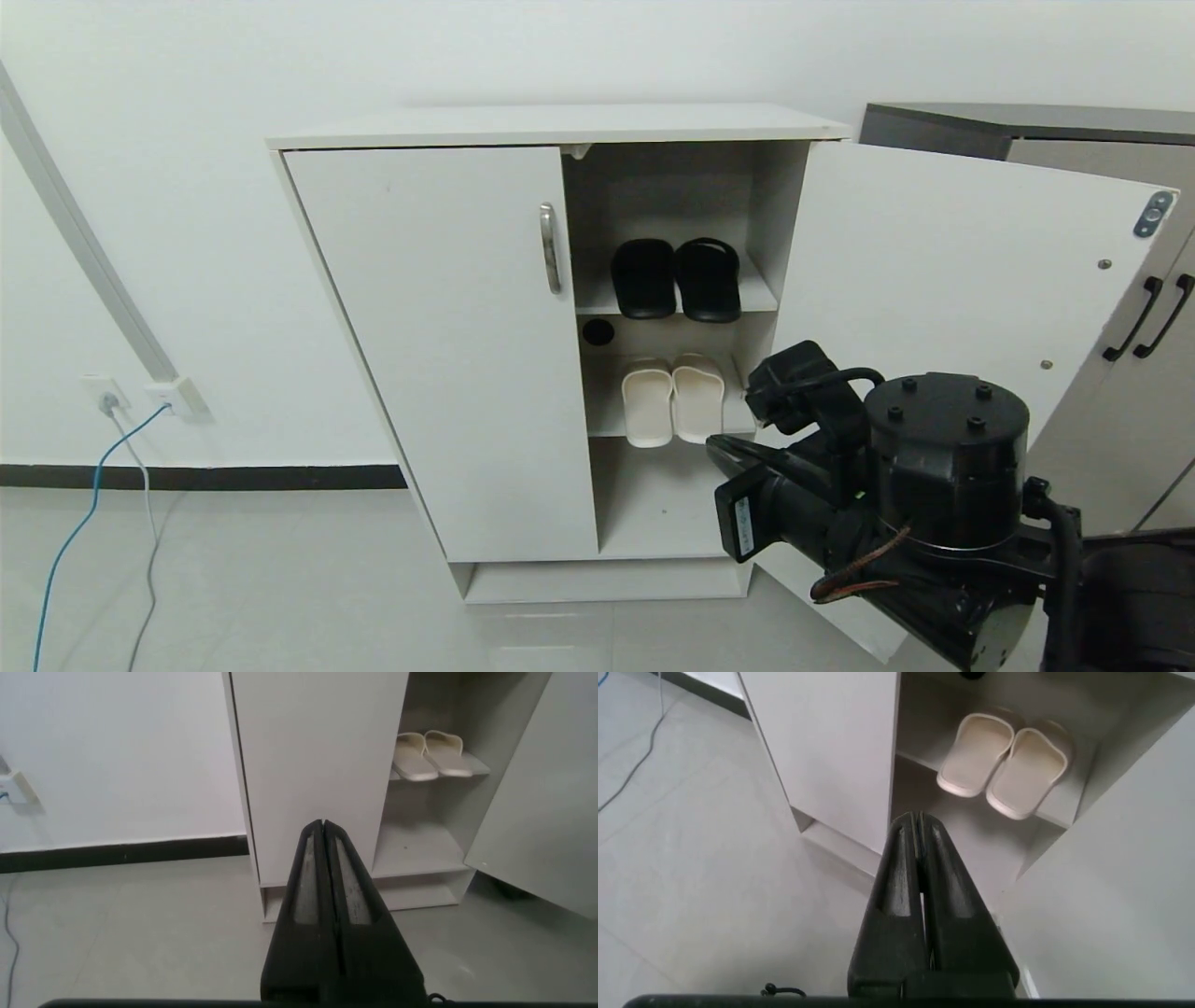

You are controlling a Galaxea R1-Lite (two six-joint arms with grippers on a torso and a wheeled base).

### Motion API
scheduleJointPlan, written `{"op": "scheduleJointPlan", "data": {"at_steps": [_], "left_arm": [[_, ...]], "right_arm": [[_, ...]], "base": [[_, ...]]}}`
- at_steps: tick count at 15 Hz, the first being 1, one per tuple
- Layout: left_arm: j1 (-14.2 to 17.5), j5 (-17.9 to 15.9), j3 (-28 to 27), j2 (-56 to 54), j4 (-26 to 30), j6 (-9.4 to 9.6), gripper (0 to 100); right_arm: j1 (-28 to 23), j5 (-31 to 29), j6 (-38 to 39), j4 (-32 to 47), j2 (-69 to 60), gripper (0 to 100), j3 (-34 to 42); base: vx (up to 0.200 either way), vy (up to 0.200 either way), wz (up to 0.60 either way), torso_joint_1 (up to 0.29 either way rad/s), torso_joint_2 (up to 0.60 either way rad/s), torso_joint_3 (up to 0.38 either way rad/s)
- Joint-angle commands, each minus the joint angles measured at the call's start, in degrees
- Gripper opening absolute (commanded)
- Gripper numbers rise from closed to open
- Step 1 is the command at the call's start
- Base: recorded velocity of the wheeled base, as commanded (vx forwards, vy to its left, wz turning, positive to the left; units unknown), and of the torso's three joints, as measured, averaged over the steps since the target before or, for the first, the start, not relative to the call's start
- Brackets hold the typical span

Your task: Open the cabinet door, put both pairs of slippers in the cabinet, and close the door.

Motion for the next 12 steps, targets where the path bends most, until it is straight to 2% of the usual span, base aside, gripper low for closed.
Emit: {"op": "scheduleJointPlan", "data": {"at_steps": [1, 5, 7, 12], "left_arm": [[0.01, -0.02, 0.01, 0.07, 0.02, 0.02, 0], [0.01, -0.02, 0.01, 0.07, 0.02, 0.02, 0], [0.01, -0.02, 0.01, 0.07, 0.02, 0.02, 0], [0.01, -0.02, 0.01, 0.07, 0.02, 0.02, 0]], "right_arm": [[0.01, -0.01, 0.02, -0.02, 0.19, 0, 0.02], [0.10, -0.01, 0.02, 0.07, 0.19, 0, 0.28], [0.10, -0.01, 0.02, 0.07, 0.10, 0, 0.37], [0.19, -0.01, -0.07, 0.07, 0.19, 0, 0.37]], "base": [[0.000, 0.000, 0.00, 0.000, 0.00, 0.000], [0.000, 0.000, 0.00, -0.001, -0.07, -0.090], [0.000, 0.000, 0.00, 0.019, -0.25, -0.339], [0.000, 0.000, 0.00, 0.058, -0.48, -0.361]]}}
